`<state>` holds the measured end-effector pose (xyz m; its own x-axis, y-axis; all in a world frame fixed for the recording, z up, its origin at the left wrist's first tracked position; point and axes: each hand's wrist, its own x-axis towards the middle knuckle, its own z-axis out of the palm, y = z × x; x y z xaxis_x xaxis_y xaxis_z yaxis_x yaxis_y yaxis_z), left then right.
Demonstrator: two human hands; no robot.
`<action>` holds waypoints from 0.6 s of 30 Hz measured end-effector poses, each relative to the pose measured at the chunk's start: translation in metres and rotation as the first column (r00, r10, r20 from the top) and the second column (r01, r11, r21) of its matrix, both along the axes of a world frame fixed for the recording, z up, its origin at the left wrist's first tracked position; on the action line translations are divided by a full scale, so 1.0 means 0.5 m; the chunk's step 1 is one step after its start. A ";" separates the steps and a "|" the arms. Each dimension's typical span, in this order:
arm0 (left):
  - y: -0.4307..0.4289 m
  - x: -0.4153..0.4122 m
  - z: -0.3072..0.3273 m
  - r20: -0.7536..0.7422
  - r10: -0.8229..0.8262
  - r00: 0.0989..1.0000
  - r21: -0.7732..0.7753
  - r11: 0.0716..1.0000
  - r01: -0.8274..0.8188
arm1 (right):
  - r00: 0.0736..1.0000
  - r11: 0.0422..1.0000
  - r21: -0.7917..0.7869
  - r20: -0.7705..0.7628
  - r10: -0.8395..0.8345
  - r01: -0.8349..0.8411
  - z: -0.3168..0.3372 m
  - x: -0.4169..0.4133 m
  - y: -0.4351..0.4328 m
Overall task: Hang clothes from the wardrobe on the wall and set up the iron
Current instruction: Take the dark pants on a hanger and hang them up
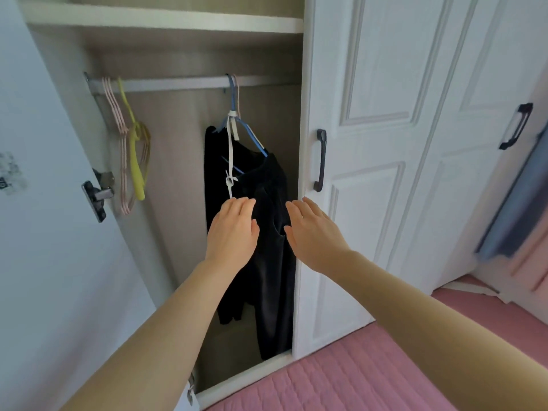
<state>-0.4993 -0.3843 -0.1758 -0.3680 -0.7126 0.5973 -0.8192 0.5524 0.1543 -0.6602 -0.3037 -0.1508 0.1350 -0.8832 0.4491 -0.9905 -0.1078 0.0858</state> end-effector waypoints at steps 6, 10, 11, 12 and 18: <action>-0.104 -0.041 0.078 0.065 -0.063 0.996 -0.035 0.997 0.066 | 0.999 1.000 -0.009 0.034 0.014 -0.013 0.058 -0.014 -0.093; -0.165 -0.060 0.124 0.084 -0.071 0.994 -0.036 0.997 0.074 | 0.997 0.998 0.017 0.055 0.055 -0.056 0.082 -0.006 -0.127; -0.178 -0.065 0.132 0.102 -0.071 0.992 -0.042 0.996 0.076 | 0.994 0.998 0.022 0.092 0.058 -0.060 0.087 -0.002 -0.134; -0.191 -0.069 0.138 0.125 -0.073 0.989 -0.048 0.996 0.079 | 0.992 0.998 0.022 0.117 0.057 -0.060 0.090 -0.001 -0.144; -0.242 -0.088 0.145 0.285 -0.058 0.957 -0.013 0.998 0.064 | 0.975 0.998 0.047 0.219 0.023 -0.035 0.083 -0.001 -0.210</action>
